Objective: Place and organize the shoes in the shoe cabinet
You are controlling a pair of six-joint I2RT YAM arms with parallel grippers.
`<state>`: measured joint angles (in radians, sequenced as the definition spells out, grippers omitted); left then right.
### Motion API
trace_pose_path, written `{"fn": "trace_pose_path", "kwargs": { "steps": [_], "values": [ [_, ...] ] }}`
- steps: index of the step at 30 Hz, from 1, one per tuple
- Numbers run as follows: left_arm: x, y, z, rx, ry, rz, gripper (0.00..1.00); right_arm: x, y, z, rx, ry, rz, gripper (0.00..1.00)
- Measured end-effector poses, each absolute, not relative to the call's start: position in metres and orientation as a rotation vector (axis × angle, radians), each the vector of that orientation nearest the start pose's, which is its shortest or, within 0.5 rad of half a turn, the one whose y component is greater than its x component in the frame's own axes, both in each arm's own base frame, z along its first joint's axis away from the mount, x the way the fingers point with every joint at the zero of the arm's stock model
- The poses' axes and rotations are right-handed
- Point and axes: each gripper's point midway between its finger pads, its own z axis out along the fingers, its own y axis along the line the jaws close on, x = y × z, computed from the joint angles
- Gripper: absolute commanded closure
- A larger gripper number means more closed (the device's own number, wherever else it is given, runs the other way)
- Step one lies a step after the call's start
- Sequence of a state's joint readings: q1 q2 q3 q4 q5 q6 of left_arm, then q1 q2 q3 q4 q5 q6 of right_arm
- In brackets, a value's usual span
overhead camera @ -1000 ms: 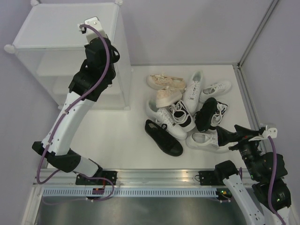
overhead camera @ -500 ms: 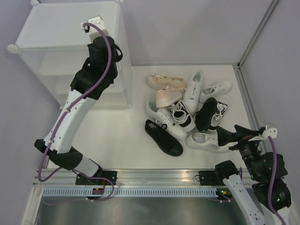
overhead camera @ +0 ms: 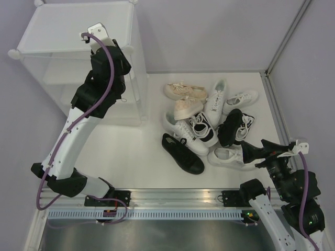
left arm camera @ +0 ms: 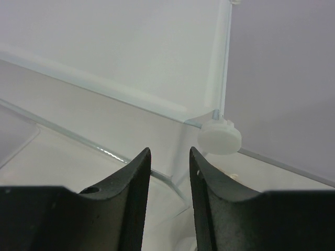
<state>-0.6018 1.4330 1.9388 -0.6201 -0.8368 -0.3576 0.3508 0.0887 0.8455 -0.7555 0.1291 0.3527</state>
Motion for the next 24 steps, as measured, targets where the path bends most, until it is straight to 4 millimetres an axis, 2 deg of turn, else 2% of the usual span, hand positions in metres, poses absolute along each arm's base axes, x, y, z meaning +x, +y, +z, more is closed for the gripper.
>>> {"fn": "trace_pose_path", "kwargs": {
  "steps": [5, 9, 12, 14, 17, 20, 24],
  "values": [
    [0.360, -0.101, 0.484, -0.420, 1.591, -0.024, 0.57, 0.137, 0.041, 0.311, 0.103, 1.579, 0.453, 0.02],
    [0.343, -0.085, 0.487, -0.439, 1.576, -0.013, 0.56, 0.137, 0.041, 0.311, 0.103, 1.578, 0.453, 0.02],
    [0.326, -0.072, 0.488, -0.443, 1.576, 0.000, 0.48, 0.137, 0.041, 0.311, 0.103, 1.578, 0.453, 0.02],
    [0.315, -0.063, 0.487, -0.440, 1.584, 0.018, 0.36, 0.137, 0.041, 0.311, 0.103, 1.578, 0.453, 0.02],
    [0.300, -0.053, 0.485, -0.428, 1.600, 0.030, 0.25, 0.137, 0.041, 0.311, 0.102, 1.578, 0.453, 0.02],
    [0.282, -0.050, 0.486, -0.392, 1.619, -0.023, 0.15, 0.137, 0.042, 0.310, 0.101, 1.580, 0.454, 0.02],
    [0.256, -0.059, 0.498, -0.320, 1.623, -0.196, 0.06, 0.139, 0.044, 0.309, 0.095, 1.594, 0.455, 0.02]
  ]
}}
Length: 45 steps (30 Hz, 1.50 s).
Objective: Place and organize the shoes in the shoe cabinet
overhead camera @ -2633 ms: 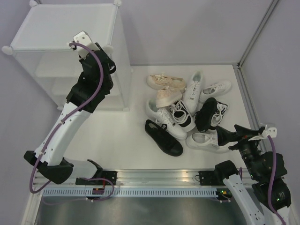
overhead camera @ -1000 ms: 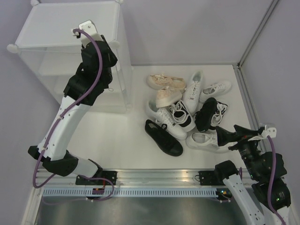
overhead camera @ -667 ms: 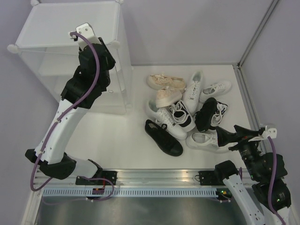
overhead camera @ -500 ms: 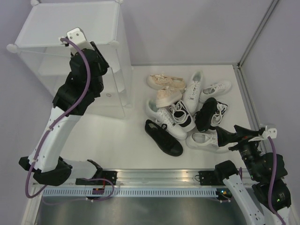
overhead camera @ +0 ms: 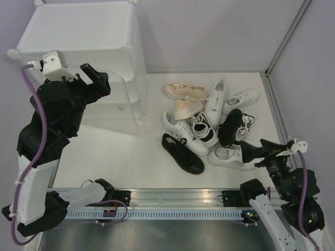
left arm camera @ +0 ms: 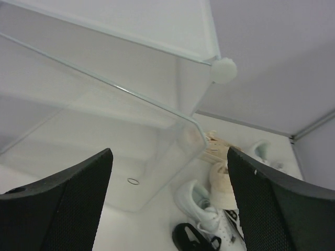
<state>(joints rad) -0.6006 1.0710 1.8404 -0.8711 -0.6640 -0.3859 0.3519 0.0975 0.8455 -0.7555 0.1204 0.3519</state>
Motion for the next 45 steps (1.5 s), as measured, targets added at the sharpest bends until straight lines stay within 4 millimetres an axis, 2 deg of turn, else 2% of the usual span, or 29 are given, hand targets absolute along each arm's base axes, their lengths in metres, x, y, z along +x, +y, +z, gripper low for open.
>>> {"fn": "trace_pose_path", "kwargs": {
  "steps": [5, 7, 9, 13, 17, 19, 21, 23, 25, 28, 34, 37, 45],
  "values": [
    [0.237, -0.099, 0.513, -0.177, 1.636, -0.473, 0.01, 0.144, 0.047, 0.305, 0.086, 1.624, 0.455, 0.02],
    [0.238, -0.124, 0.507, -0.111, 1.681, -0.569, 0.01, 0.145, 0.048, 0.304, 0.086, 1.633, 0.453, 0.02],
    [0.247, -0.148, 0.495, -0.067, 1.738, -0.620, 0.02, 0.146, 0.048, 0.304, 0.086, 1.636, 0.452, 0.02],
    [0.264, -0.207, 0.456, 0.006, 1.875, -0.633, 0.03, 0.146, 0.048, 0.304, 0.086, 1.636, 0.452, 0.02],
    [0.261, -0.262, 0.416, 0.084, 1.953, -0.507, 0.02, 0.146, 0.048, 0.303, 0.085, 1.637, 0.453, 0.02],
    [0.262, -0.273, 0.404, 0.089, 1.952, -0.417, 0.02, 0.147, 0.049, 0.303, 0.085, 1.641, 0.452, 0.02],
    [0.270, -0.271, 0.397, 0.050, 1.929, -0.290, 0.03, 0.147, 0.049, 0.303, 0.085, 1.642, 0.452, 0.02],
    [0.281, -0.260, 0.393, -0.006, 1.899, -0.174, 0.03, 0.147, 0.049, 0.303, 0.085, 1.642, 0.452, 0.02],
    [0.290, -0.240, 0.390, -0.076, 1.856, -0.040, 0.03, 0.147, 0.049, 0.302, 0.085, 1.643, 0.451, 0.02],
    [0.298, -0.218, 0.383, -0.141, 1.826, 0.069, 0.04, 0.147, 0.049, 0.302, 0.085, 1.646, 0.451, 0.02],
    [0.316, -0.170, 0.350, -0.241, 1.854, 0.211, 0.04, 0.146, 0.049, 0.301, 0.085, 1.650, 0.451, 0.02],
    [0.314, -0.156, 0.342, -0.264, 1.860, 0.234, 0.04, 0.146, 0.049, 0.301, 0.085, 1.650, 0.451, 0.02],
    [0.291, -0.118, 0.343, -0.363, 1.846, 0.205, 0.06, 0.146, 0.049, 0.299, 0.085, 1.650, 0.451, 0.02]
  ]
}}
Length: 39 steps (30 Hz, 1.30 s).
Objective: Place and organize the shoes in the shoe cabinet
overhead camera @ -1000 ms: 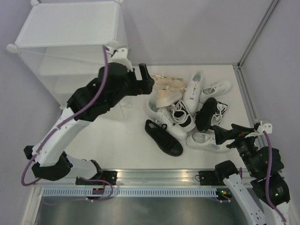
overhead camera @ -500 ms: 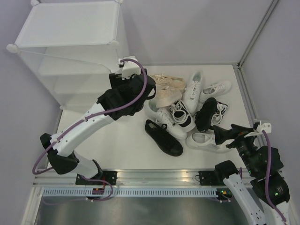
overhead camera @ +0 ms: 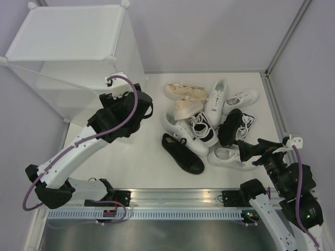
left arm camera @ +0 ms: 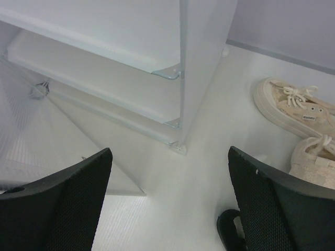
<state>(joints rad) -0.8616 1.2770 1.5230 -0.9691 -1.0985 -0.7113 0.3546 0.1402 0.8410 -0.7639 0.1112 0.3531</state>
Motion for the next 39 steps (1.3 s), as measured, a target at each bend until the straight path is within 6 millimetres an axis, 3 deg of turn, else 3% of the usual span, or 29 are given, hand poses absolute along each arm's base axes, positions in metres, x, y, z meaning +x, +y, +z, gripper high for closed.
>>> {"fn": "trace_pose_path", "kwargs": {
  "steps": [5, 10, 14, 22, 29, 39],
  "values": [
    [0.284, -0.111, 0.338, -0.369, 1.860, 0.214, 0.07, 0.147, 0.049, 0.298, 0.084, 1.654, 0.450, 0.02],
    [0.297, -0.122, 0.331, -0.330, 1.884, 0.275, 0.14, 0.147, 0.049, 0.296, 0.084, 1.659, 0.450, 0.02],
    [0.319, -0.133, 0.333, -0.312, 1.879, 0.306, 0.17, 0.148, 0.050, 0.295, 0.082, 1.661, 0.450, 0.02],
    [0.364, -0.121, 0.358, -0.349, 1.795, 0.279, 0.23, 0.146, 0.050, 0.296, 0.080, 1.654, 0.455, 0.02],
    [0.407, -0.145, 0.373, -0.257, 1.765, 0.269, 0.33, 0.146, 0.050, 0.295, 0.078, 1.657, 0.456, 0.02],
    [0.472, -0.187, 0.400, -0.182, 1.711, 0.192, 0.35, 0.146, 0.050, 0.294, 0.078, 1.657, 0.456, 0.02]
  ]
}}
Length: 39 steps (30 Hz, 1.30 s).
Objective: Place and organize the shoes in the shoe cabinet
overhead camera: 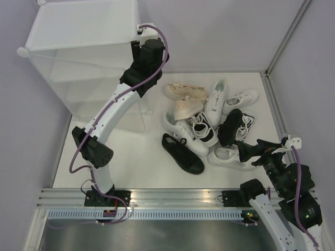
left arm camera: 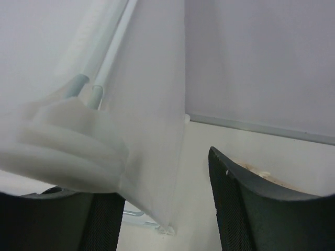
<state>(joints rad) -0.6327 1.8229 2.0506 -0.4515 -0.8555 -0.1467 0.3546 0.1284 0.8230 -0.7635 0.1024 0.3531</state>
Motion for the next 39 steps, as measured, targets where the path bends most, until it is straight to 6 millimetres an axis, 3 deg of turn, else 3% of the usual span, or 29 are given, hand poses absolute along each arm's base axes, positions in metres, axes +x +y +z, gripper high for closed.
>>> {"fn": "trace_pose_path", "kwargs": {
  "steps": [3, 8, 15, 22, 31, 39],
  "values": [
    [0.481, -0.194, 0.402, -0.166, 1.706, 0.173, 0.31, 0.146, 0.050, 0.294, 0.078, 1.657, 0.456, 0.02],
    [0.475, -0.200, 0.397, -0.142, 1.724, 0.163, 0.21, 0.146, 0.050, 0.294, 0.077, 1.658, 0.457, 0.02],
    [0.423, -0.199, 0.388, -0.125, 1.784, 0.133, 0.20, 0.146, 0.053, 0.293, 0.066, 1.662, 0.467, 0.02],
    [0.377, -0.159, 0.391, -0.210, 1.813, 0.145, 0.20, 0.146, 0.054, 0.293, 0.063, 1.663, 0.470, 0.02],
    [0.343, -0.127, 0.373, -0.241, 1.910, 0.225, 0.19, 0.146, 0.054, 0.293, 0.061, 1.664, 0.471, 0.02],
    [0.306, -0.094, 0.370, -0.277, 1.969, 0.294, 0.17, 0.146, 0.055, 0.293, 0.056, 1.665, 0.476, 0.02]
  ]
}}
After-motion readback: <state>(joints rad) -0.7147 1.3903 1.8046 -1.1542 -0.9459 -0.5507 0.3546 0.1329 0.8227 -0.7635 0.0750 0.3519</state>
